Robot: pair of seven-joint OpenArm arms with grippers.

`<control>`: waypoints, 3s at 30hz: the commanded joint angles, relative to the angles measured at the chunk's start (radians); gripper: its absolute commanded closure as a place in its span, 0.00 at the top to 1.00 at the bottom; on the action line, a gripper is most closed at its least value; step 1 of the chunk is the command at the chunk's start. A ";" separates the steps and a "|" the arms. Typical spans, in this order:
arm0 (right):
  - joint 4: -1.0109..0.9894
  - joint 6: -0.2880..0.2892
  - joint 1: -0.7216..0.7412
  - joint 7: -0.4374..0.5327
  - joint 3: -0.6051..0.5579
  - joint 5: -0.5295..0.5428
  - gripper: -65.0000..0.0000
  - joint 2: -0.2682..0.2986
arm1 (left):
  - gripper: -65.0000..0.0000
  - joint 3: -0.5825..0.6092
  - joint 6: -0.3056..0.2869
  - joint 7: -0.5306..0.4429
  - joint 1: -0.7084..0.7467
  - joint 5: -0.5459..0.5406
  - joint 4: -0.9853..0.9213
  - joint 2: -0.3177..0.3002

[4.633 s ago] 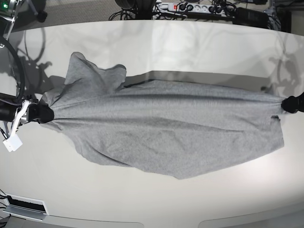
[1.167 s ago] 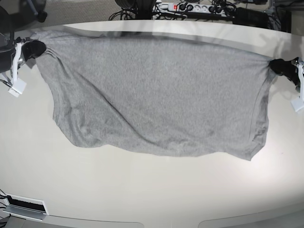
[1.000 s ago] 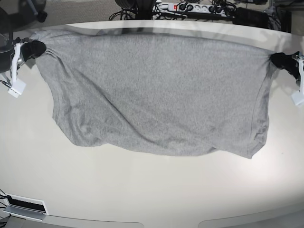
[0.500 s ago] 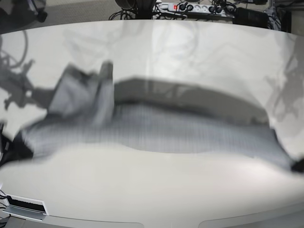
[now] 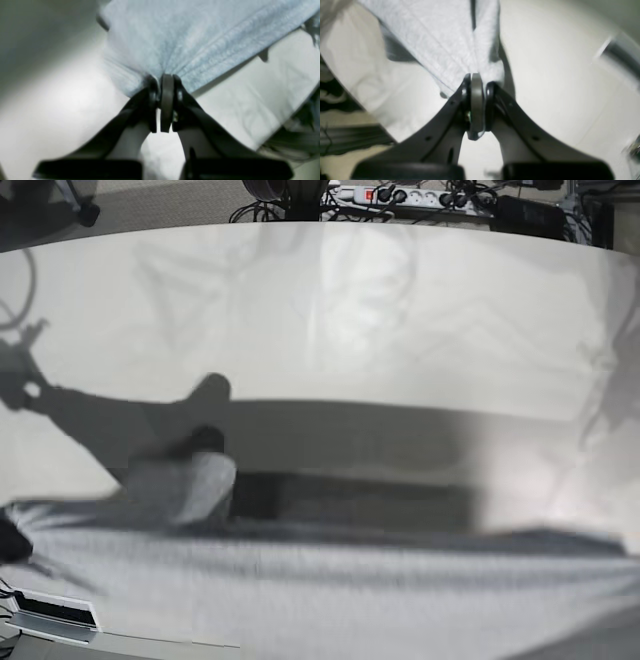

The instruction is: Layout the t-shirt on the table in an organized manner, then fold the t-shirt properly

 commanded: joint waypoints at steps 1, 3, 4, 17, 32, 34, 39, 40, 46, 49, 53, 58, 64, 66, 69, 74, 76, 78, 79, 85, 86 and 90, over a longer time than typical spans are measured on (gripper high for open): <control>0.007 -0.011 -0.021 0.019 0.011 0.016 0.00 0.004 | 0.00 -0.014 -0.004 -0.013 0.021 -0.006 0.007 -0.022; 0.007 -0.012 -0.108 0.019 0.011 0.016 0.00 -0.039 | 0.00 -0.014 -0.004 -0.013 0.111 -0.006 0.007 -0.001; 0.007 -0.009 -0.144 0.019 0.011 0.016 0.00 -0.065 | 0.00 -0.014 -0.004 -0.013 0.153 -0.006 0.007 0.013; 0.007 0.018 -0.321 0.019 0.011 0.016 0.09 -0.232 | 0.00 -0.014 -0.004 -0.013 0.424 0.120 0.000 0.147; 0.007 -0.029 -0.332 0.019 0.011 -0.005 0.62 -0.138 | 0.63 -0.014 0.029 -0.013 0.431 0.119 0.001 0.009; 0.007 -0.029 -0.340 0.019 0.011 0.016 0.62 -0.145 | 0.49 -0.014 0.044 -0.013 0.431 0.119 0.001 0.003; 0.007 0.026 -0.416 0.019 0.011 0.016 0.53 -0.208 | 0.00 -0.014 0.040 -0.013 0.451 0.117 0.001 0.017; 0.007 0.049 -0.437 0.019 0.011 0.016 0.45 -0.228 | 0.00 -0.014 0.034 -0.013 0.460 0.116 0.001 0.018; 0.007 0.054 -0.509 0.019 0.011 -0.051 0.34 -0.338 | 0.00 -0.014 0.021 -0.013 0.467 0.116 0.001 0.042; 0.007 0.054 -0.527 0.019 0.011 -0.174 0.54 -0.380 | 0.00 -0.014 0.021 -0.013 0.470 0.116 0.000 0.058; 0.007 0.054 -0.576 0.134 0.011 -0.459 0.55 -0.425 | 0.00 -0.014 0.021 -0.013 0.495 0.116 0.001 0.061; 0.006 0.054 -0.597 0.323 0.010 -0.700 0.55 -0.446 | 0.00 -0.014 0.021 -0.013 0.505 0.115 0.001 0.079; -0.029 0.054 -0.597 0.418 0.010 -0.882 0.55 -0.505 | 0.00 -0.014 0.021 -0.013 0.529 0.116 0.001 0.089; -0.068 0.054 -0.596 0.435 0.010 -0.901 0.55 -0.522 | 0.00 -0.014 0.021 -0.013 0.536 0.116 0.001 0.089; -0.104 0.015 -0.589 0.463 0.010 -0.927 0.40 -0.525 | 0.00 -0.014 0.021 -0.013 0.532 0.116 0.001 0.089; -0.084 -0.023 -0.576 0.409 0.011 -0.922 0.00 -0.511 | 0.00 -0.014 0.021 -0.013 0.536 0.120 0.001 0.089; -0.034 -0.004 -0.577 0.360 0.011 -0.898 0.00 -0.509 | 0.00 -0.014 0.021 -0.013 0.536 0.119 0.001 0.089; 0.032 0.029 -0.578 0.294 0.011 -0.841 0.00 -0.505 | 0.00 -0.014 0.021 -0.013 0.535 0.119 0.001 0.089; 0.067 0.031 -0.577 0.260 0.011 -0.810 0.00 -0.503 | 0.00 -0.014 0.021 -0.013 0.535 0.118 0.001 0.089; 0.281 0.039 -0.577 0.183 0.011 -0.697 0.00 -0.498 | 0.00 -0.014 0.021 -0.013 0.535 0.118 0.001 0.089; 0.305 0.048 -0.577 0.187 0.011 -0.674 0.00 -0.498 | 0.00 -0.014 0.021 -0.013 0.536 0.118 0.001 0.089; 0.333 0.054 -0.570 0.297 0.011 -0.637 0.00 -0.499 | 0.00 -0.014 0.021 -0.013 0.536 0.119 0.001 0.089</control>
